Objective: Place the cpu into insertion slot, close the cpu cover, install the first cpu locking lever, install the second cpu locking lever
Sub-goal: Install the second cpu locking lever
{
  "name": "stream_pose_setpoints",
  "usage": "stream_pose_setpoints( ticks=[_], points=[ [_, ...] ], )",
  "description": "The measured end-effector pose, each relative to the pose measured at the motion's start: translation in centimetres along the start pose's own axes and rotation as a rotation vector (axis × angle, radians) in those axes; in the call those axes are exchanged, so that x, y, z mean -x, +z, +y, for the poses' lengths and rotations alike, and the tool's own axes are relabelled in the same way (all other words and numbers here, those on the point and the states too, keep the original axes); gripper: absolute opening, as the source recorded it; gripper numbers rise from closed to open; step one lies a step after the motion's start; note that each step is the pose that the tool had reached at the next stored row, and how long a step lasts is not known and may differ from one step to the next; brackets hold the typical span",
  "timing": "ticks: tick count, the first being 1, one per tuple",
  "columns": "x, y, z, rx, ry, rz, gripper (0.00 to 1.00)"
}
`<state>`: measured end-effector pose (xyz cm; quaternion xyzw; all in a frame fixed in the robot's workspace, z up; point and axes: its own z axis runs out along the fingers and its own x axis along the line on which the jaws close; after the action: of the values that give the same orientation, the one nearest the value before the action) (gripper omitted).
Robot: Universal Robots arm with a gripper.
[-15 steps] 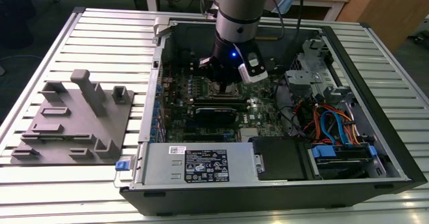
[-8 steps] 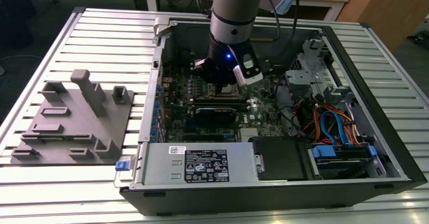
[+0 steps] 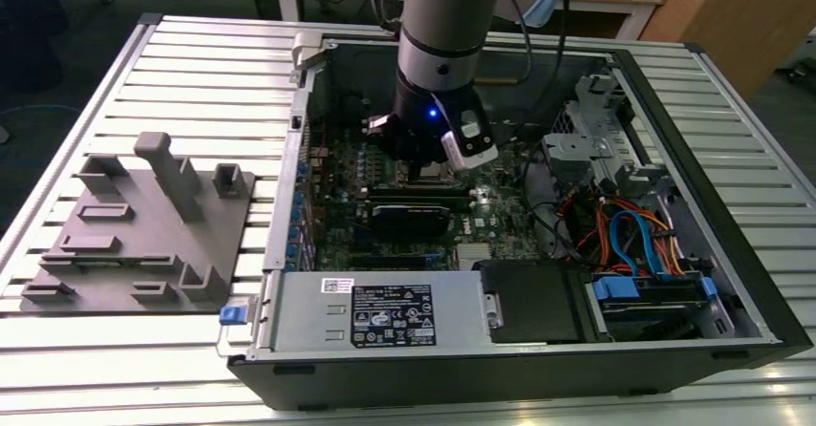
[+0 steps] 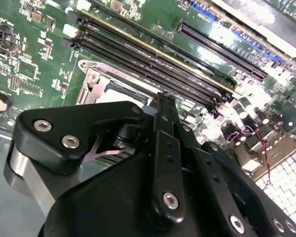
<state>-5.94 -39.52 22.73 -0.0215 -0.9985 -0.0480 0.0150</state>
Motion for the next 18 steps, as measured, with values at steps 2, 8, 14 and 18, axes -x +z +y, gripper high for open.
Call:
stream_pose_setpoints(
  ticks=[2,8,14,18],
  points=[
    [-0.07,0.07,-0.23,0.0024,0.000,0.0003,0.10],
    [-0.52,0.26,-0.59,0.0134,-0.001,0.0010,0.10],
    [-0.93,0.63,-0.88,0.0194,-0.010,0.0059,0.10],
    [-1.09,0.77,-1.13,0.0232,-0.015,0.0077,0.10]
  ],
)
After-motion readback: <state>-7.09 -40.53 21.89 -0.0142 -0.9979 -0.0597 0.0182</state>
